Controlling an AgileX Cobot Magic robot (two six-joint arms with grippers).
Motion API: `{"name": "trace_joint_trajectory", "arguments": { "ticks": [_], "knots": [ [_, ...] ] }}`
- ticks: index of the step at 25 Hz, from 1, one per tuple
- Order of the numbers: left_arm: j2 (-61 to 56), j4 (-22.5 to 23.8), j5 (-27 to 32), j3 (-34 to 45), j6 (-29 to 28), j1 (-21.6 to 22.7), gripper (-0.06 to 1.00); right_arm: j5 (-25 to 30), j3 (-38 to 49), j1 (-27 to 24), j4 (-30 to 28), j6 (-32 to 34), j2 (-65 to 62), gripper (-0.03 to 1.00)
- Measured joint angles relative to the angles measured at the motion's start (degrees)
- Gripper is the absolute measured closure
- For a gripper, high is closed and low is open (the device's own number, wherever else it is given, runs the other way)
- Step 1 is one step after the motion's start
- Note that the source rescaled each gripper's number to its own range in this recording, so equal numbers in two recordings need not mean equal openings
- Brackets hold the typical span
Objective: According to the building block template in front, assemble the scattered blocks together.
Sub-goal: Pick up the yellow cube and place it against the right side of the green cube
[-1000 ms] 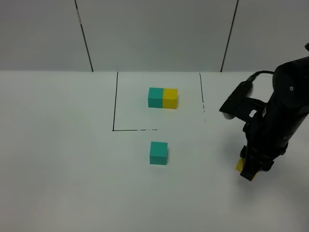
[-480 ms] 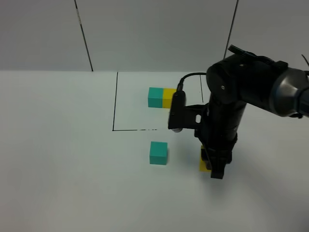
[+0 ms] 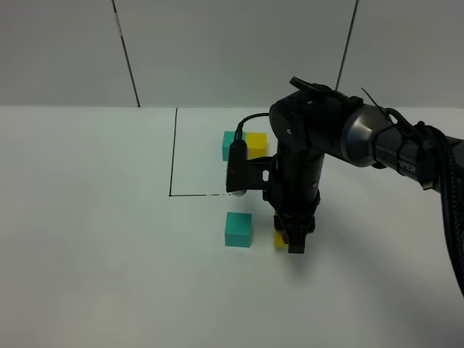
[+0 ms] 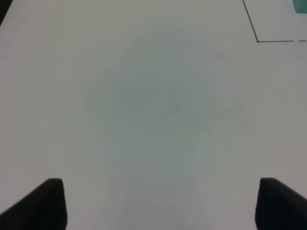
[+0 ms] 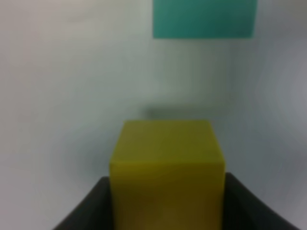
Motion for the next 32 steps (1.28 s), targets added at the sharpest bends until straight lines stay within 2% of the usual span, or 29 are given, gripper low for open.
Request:
{"name": "trace_joint_trajectory", "arguments": {
  "ticks": [6, 19, 27, 32],
  "knots": [
    [0.00, 0.00, 0.00, 0.00, 0.00, 0.00, 0.23, 0.10, -3.43, 0.00, 0.07, 0.00, 3.32, 0.96],
    [0.00, 0.00, 0.00, 0.00, 0.00, 0.00, 0.23, -2.55, -4.48, 0.00, 1.34, 0.00, 6.48, 0.96],
    [0.00, 0.00, 0.00, 0.00, 0.00, 0.00, 0.23, -2.49, -6.62, 0.00, 5.79, -0.01, 7.44, 0.96],
    [0.00, 0.00, 0.00, 0.00, 0.00, 0.00, 0.23, -2.89, -6.67, 0.00, 6.67, -0.01, 7.45, 0.96]
  ]
}}
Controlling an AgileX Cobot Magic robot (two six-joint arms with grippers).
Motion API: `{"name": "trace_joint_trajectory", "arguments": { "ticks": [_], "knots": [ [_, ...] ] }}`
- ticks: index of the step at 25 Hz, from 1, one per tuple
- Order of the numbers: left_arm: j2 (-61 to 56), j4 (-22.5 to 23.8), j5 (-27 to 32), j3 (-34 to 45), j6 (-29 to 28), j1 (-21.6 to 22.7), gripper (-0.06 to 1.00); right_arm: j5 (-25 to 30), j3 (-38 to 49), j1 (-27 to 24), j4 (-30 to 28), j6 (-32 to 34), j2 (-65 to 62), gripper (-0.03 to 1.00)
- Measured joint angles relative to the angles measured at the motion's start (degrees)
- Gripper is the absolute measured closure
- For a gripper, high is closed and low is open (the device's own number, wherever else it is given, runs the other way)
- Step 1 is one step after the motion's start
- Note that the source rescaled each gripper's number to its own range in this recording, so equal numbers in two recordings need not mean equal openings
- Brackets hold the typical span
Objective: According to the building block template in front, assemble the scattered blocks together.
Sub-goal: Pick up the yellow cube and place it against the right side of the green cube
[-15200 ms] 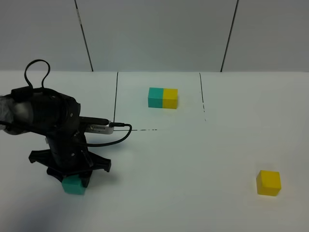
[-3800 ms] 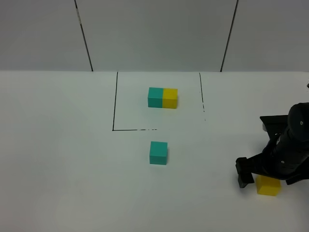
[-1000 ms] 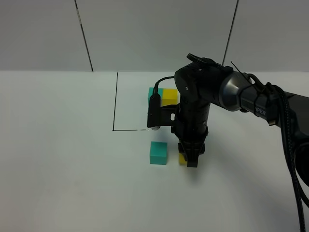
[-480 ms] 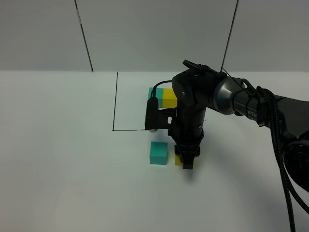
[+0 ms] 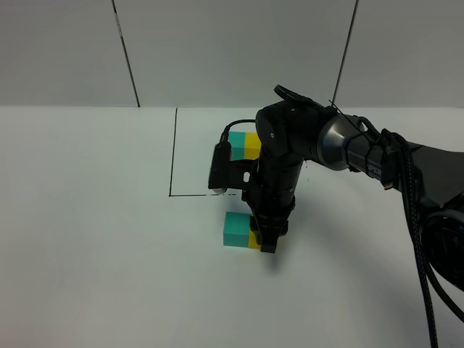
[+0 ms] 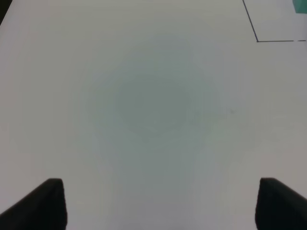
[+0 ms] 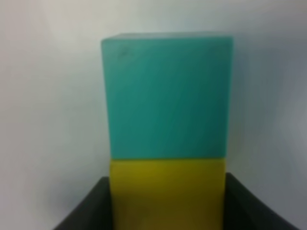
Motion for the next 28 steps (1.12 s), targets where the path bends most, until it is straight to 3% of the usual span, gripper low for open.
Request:
{"name": "trace_joint_trajectory", "arguments": {
  "ticks": [28],
  "knots": [
    [0.00, 0.00, 0.00, 0.00, 0.00, 0.00, 0.23, 0.11, 0.00, 0.00, 0.34, -3.45, 0.00, 0.96]
  ]
}}
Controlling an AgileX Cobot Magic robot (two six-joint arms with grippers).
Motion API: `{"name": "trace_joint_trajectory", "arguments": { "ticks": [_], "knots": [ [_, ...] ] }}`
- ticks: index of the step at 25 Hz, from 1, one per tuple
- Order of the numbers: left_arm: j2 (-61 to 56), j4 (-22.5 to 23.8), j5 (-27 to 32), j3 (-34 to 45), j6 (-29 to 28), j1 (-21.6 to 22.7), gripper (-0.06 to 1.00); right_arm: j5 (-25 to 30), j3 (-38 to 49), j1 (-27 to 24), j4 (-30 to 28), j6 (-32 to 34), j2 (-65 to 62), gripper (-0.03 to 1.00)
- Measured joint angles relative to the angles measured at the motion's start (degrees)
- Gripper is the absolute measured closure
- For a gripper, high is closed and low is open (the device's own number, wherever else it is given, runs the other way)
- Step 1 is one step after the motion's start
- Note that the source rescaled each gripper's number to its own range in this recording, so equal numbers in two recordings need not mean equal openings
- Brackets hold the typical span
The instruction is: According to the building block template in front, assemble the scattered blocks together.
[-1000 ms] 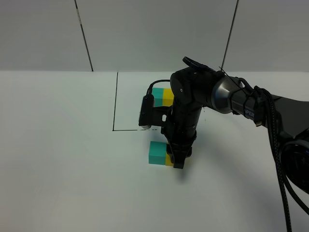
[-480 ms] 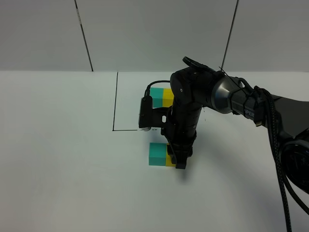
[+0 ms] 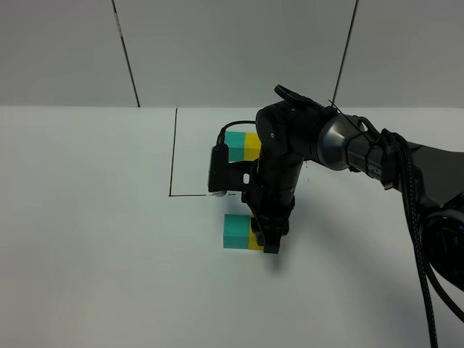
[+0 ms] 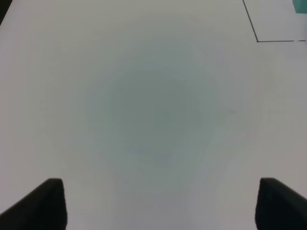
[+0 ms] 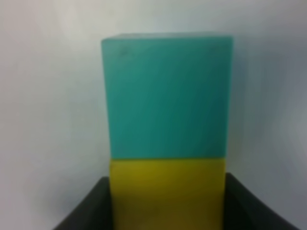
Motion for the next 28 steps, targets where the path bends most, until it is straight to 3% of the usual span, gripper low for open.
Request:
{"name": "trace_joint_trajectory", "arguments": {
  "ticks": [2, 3, 5, 10, 11, 13, 17, 21, 28],
  "knots": [
    [0.00, 0.00, 0.00, 0.00, 0.00, 0.00, 0.23, -0.15, 0.00, 0.00, 0.00, 0.00, 0.00, 0.93],
    [0.00, 0.00, 0.00, 0.00, 0.00, 0.00, 0.23, -0.32, 0.00, 0.00, 0.17, 0.00, 0.00, 0.87],
    [0.00, 0.00, 0.00, 0.00, 0.00, 0.00, 0.23, -0.52, 0.00, 0.00, 0.28, -0.17, 0.00, 0.67],
    [0.00, 0.00, 0.00, 0.00, 0.00, 0.00, 0.23, 0.30, 0.00, 0.02, 0.17, 0.25, -1.56, 0.03],
    [0.00, 0.00, 0.00, 0.00, 0.00, 0.00, 0.23, 0.93, 0.00, 0.02, 0.10, 0.99, -2.85, -0.03],
    [0.00, 0.00, 0.00, 0.00, 0.00, 0.00, 0.23, 3.18, 0.00, -0.20, 0.10, 4.73, -6.37, -0.03],
    [0.00, 0.00, 0.00, 0.00, 0.00, 0.00, 0.23, 7.89, 0.00, -3.90, 2.22, 19.00, -13.40, -0.03],
    [0.00, 0.00, 0.00, 0.00, 0.00, 0.00, 0.23, 8.41, 1.27, -13.04, 4.08, 31.29, -18.97, -0.03],
    [0.00, 0.00, 0.00, 0.00, 0.00, 0.00, 0.23, 5.55, 19.57, -31.54, 3.93, 36.95, -38.10, -0.03]
  ]
}}
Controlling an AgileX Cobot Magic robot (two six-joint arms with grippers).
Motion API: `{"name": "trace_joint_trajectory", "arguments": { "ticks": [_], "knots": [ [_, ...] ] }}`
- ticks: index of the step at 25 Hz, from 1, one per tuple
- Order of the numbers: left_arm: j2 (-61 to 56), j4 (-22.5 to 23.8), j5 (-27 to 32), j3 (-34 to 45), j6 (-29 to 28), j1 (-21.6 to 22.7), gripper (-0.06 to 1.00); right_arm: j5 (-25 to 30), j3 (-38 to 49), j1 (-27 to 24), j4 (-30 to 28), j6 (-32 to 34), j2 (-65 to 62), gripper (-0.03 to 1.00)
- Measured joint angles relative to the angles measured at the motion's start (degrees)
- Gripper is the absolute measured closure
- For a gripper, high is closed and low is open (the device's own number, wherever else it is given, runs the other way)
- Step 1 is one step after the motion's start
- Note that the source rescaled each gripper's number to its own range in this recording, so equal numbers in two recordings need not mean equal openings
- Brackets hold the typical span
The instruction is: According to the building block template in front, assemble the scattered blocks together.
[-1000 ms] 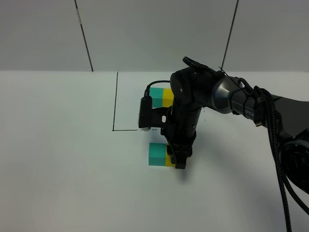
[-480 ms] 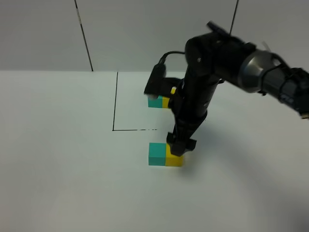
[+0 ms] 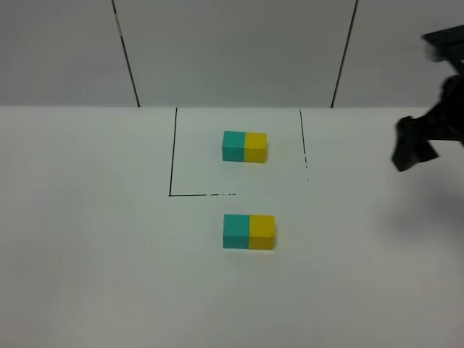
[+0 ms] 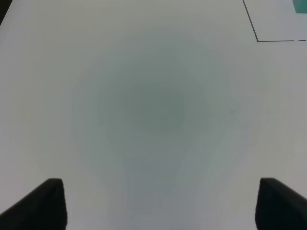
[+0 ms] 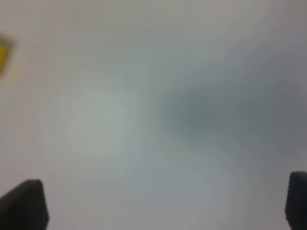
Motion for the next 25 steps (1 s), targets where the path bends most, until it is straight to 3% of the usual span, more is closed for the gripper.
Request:
{"name": "trace_joint_trajectory", "arguments": {
  "ticks": [5, 8, 15, 19, 25],
  "knots": [
    [0.00, 0.00, 0.00, 0.00, 0.00, 0.00, 0.23, -5.60, 16.79, -10.78, -0.57, 5.66, -18.73, -0.03],
    [0.00, 0.00, 0.00, 0.00, 0.00, 0.00, 0.23, -5.80, 24.64, -13.12, -1.62, 7.48, -28.99, -0.03],
    [0.00, 0.00, 0.00, 0.00, 0.00, 0.00, 0.23, -2.63, 36.98, -13.20, -2.50, 8.63, -48.72, -0.03],
    [0.00, 0.00, 0.00, 0.00, 0.00, 0.00, 0.23, -3.27, 43.84, -10.46, -2.54, 8.83, -58.37, -0.03],
    [0.00, 0.00, 0.00, 0.00, -0.05, 0.00, 0.23, -4.54, 51.10, -6.36, 1.81, 8.42, -72.99, -0.03]
  ]
}}
